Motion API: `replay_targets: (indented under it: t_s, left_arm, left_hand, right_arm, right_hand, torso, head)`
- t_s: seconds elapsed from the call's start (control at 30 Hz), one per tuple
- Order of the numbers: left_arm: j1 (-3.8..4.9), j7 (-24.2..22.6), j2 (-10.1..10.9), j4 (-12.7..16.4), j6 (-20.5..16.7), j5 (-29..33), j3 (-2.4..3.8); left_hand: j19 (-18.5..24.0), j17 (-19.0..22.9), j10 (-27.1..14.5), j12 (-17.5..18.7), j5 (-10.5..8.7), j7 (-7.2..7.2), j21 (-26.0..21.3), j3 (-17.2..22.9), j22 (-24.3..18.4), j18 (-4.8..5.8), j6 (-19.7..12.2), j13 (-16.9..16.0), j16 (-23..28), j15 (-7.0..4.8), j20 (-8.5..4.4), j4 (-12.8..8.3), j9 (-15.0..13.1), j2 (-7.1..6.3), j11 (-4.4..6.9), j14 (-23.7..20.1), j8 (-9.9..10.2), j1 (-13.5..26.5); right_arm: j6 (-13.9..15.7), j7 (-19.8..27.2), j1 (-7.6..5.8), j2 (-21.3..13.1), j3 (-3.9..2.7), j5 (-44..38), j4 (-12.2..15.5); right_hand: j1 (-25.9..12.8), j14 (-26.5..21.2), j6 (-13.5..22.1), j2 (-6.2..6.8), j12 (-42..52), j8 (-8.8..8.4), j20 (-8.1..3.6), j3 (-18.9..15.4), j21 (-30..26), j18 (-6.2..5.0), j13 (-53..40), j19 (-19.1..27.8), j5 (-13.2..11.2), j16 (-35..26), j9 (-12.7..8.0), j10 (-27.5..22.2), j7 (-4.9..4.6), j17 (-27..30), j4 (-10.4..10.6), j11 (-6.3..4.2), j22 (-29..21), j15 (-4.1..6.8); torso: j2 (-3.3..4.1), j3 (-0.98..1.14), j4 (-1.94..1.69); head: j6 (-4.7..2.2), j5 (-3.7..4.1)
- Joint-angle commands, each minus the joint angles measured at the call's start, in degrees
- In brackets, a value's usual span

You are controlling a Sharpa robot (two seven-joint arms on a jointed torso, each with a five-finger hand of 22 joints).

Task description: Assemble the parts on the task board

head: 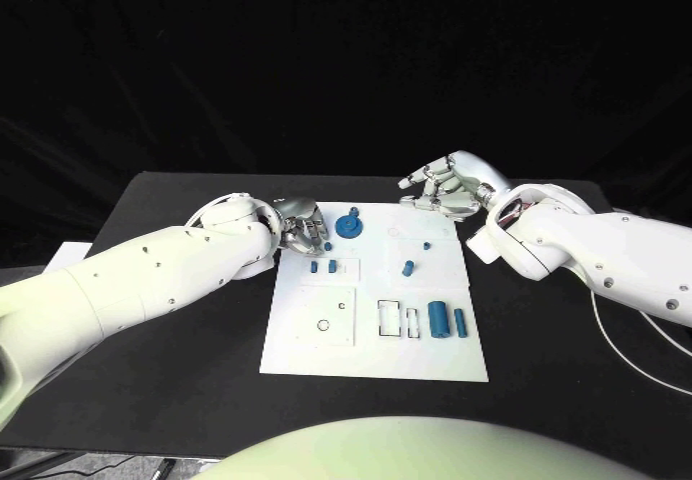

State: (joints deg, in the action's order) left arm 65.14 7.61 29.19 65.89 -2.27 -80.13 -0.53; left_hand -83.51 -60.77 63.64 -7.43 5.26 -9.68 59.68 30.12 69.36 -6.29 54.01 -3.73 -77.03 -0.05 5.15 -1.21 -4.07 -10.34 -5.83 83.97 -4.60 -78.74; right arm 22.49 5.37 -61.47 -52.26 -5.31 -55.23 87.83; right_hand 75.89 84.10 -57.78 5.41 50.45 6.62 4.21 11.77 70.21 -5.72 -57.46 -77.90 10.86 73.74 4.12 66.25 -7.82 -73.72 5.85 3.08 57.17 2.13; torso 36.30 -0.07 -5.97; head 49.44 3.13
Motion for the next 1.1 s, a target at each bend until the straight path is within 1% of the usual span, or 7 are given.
replay_targets:
  t_s: [0.03, 0.2, 0.33, 0.47, 0.57, 0.73, 1.1]
  left_arm:
    - [0.05, 0.4, 0.8, 0.7, -0.2, 0.1, 0.18]
    - [0.46, -1.2, 4.2, 2.9, -2.1, 5.7, 1.25]
    - [0.72, -5.4, 7.5, 5.3, -2.4, 15.4, 2.24]
    - [0.82, -12.5, 10.8, 8.1, -5.2, 37.3, 2.67]
    - [0.83, -16.4, 12.3, 10.0, -3.4, 58.8, 2.40]
    - [0.66, -21.9, 14.5, 14.2, -2.6, 77.9, 2.03]
    - [0.42, -25.9, 17.7, 19.8, -4.5, 86.3, 1.46]
  left_hand:
    - [0.1, 0.2, -0.5, 0.3, 0.12, -0.05, -0.4, 0.1, -0.2, 0.30, -0.7, 0.0, 0.2, 0.48, 0.53, -0.3, 0.1, -0.46, 0.03, 0.8, 0.4, 0.0]
    - [0.8, 1.4, -1.9, 1.5, 0.21, -0.32, -2.8, 1.0, -1.7, -0.16, -1.1, 0.1, 0.7, 0.74, 0.79, -0.9, 0.2, -0.08, -0.36, 0.4, 0.5, -0.7]
    - [3.0, 7.2, -2.2, 1.6, 0.29, -1.30, -9.1, 3.7, -5.7, -1.24, 1.0, 0.0, 4.0, 1.15, 1.10, -2.2, -0.2, 1.02, -1.06, -1.7, -0.7, -2.5]
    - [5.7, 12.8, 0.0, 0.1, 0.14, -1.26, -15.3, 5.3, -9.5, -2.40, 2.4, -0.3, 7.2, 1.03, 1.14, -2.5, -0.2, 1.43, -0.82, -4.2, -1.5, -2.2]
    - [11.0, 22.8, 1.1, -1.1, 0.27, -1.39, -25.4, 5.9, -15.4, -4.10, 2.5, -0.5, 13.5, 0.86, 0.96, -3.3, -0.1, 1.63, -0.79, -9.8, -1.6, -2.5]
    - [13.6, 28.8, 2.8, -3.8, 0.33, -0.98, -27.0, 2.8, -16.0, -4.17, 3.5, -1.4, 17.2, 0.80, 1.09, -2.2, -0.1, 2.91, -0.11, -13.6, -2.2, -0.2]
    - [14.0, 31.4, 1.9, -5.1, 0.42, -0.91, -28.1, 0.0, -16.8, -4.18, 3.5, -1.7, 18.4, 0.92, 1.30, -1.6, 0.0, 3.42, -0.08, -15.0, -2.4, 1.1]
  right_arm:
    - [-1.8, -1.9, 0.04, -0.1, -0.01, -1.1, -0.5]
    - [-5.1, -6.4, 0.03, -0.6, -0.01, -8.2, -1.9]
    - [-7.8, -10.1, 0.04, -0.7, -0.01, -17.8, -2.3]
    - [-10.2, -13.1, 0.17, -0.9, -0.02, -30.7, -2.1]
    - [-11.8, -15.0, 0.49, -1.0, -0.02, -39.3, -1.6]
    - [-14.0, -17.0, 1.25, -0.8, -0.02, -49.8, -0.7]
    - [-17.1, -18.3, 1.85, 0.0, -0.02, -56.9, 0.0]
  right_hand:
    - [0.3, 2.3, 0.2, -0.51, -7.8, -0.31, -0.07, -0.1, -0.9, -0.72, 6.4, 0.7, 0.2, -0.7, 0.0, -4.4, -0.22, 0.5, 0.1, -0.23, -1.2, -0.47]
    - [2.2, 1.6, 0.3, -0.41, -23.1, -0.35, 0.12, 2.3, -3.3, -1.22, 19.4, 1.4, -0.2, -4.9, 0.0, -7.1, -0.85, 4.1, 0.5, 0.56, -4.5, -0.91]
    - [4.2, 1.5, 0.0, 0.31, -31.9, -0.66, 0.70, 4.8, -4.3, -1.41, 27.6, 1.7, -1.0, -6.4, 0.0, -8.2, -1.35, 5.4, -0.3, 1.54, -5.8, -1.57]
    - [5.0, 1.4, -0.2, 1.74, -38.1, -1.68, 0.74, 7.2, -5.3, -1.69, 36.1, 1.9, -1.7, -8.0, -0.1, -5.8, -0.51, 6.9, -0.7, 1.20, -7.1, -1.61]
    - [4.9, 1.5, -0.8, 2.39, -40.4, -2.09, 0.51, 8.4, -5.4, -1.70, 40.0, 1.5, -3.7, -8.8, -0.1, -4.2, 0.19, 7.6, -0.5, 0.84, -7.1, -1.01]
    - [4.9, 1.6, -2.1, 3.21, -43.2, -2.49, -0.94, 10.5, -6.1, -1.73, 44.7, 1.3, -5.6, -10.4, 0.0, -2.6, 1.39, 9.2, -0.2, 0.01, -7.9, 0.60]
    - [4.7, 1.9, -3.9, 3.83, -44.7, -2.32, -1.28, 12.2, -6.3, -1.63, 47.8, 0.9, -6.5, -10.5, 0.2, -0.7, 1.93, 9.6, 0.0, -0.35, -8.0, 1.02]
  torso:
    - [-0.08, 0.01, -0.05]
    - [-0.43, 0.10, -0.18]
    - [-0.64, 0.03, -0.15]
    - [-1.01, -0.06, -0.39]
    - [-1.19, -0.14, -0.60]
    - [-1.27, -0.49, -0.54]
    - [-1.27, -0.81, -0.80]
  head:
    - [-0.07, 0.11]
    - [-0.10, 0.10]
    - [-0.53, 0.24]
    - [-0.76, 1.59]
    - [-0.92, 2.58]
    - [-1.16, 3.74]
    - [-1.29, 4.06]
